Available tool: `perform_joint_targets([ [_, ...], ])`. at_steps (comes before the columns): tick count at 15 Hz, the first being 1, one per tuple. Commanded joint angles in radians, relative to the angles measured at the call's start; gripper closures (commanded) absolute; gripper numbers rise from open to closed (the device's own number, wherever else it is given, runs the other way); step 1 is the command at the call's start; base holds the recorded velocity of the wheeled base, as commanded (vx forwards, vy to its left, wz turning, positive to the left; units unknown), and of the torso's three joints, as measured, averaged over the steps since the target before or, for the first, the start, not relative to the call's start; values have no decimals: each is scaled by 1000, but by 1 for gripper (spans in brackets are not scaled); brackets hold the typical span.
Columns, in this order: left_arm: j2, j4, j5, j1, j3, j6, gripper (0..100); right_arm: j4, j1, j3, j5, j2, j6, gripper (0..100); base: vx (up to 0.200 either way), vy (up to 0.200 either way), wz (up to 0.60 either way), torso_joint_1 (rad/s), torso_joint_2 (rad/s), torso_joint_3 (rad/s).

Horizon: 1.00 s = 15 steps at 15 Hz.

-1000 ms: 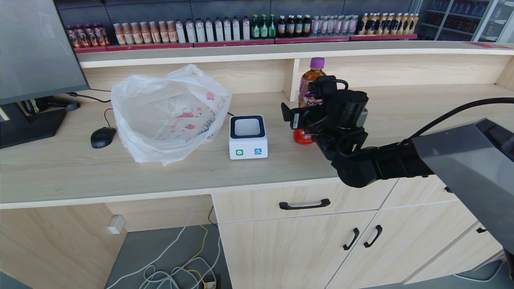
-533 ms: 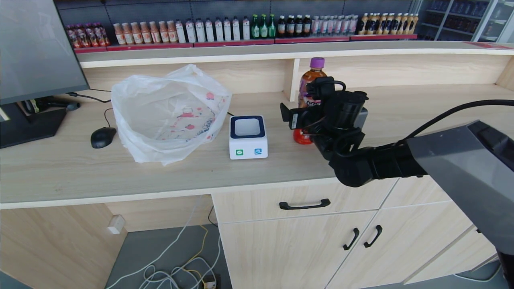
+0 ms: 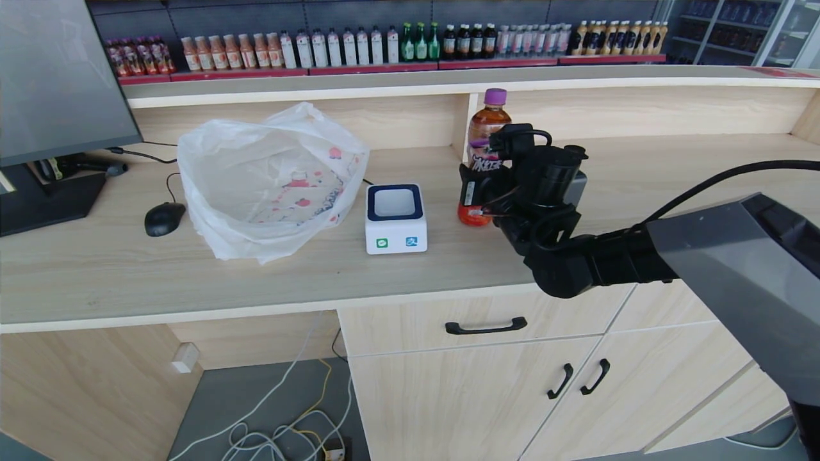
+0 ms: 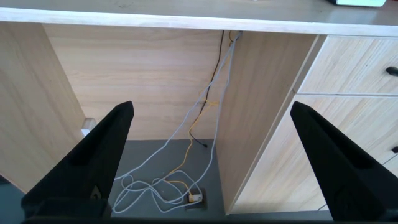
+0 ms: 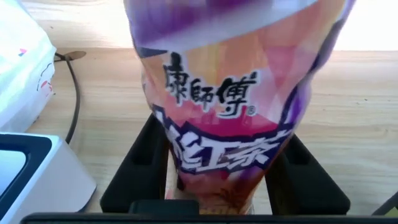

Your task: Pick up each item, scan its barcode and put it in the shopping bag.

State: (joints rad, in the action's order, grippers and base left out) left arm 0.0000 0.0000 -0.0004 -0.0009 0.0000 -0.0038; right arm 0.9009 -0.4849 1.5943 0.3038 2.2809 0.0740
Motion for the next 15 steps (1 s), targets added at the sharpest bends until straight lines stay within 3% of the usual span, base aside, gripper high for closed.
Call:
perform_joint_targets([
  [1, 0, 0, 0, -1, 0, -1, 0, 3, -1, 1, 1, -3, -7, 100, 0, 0, 0, 0, 0, 0],
  [15, 0, 0, 0, 1, 0, -1, 0, 18, -3, -48, -8, -50, -88, 100, 0, 0, 0, 0, 0, 0],
])
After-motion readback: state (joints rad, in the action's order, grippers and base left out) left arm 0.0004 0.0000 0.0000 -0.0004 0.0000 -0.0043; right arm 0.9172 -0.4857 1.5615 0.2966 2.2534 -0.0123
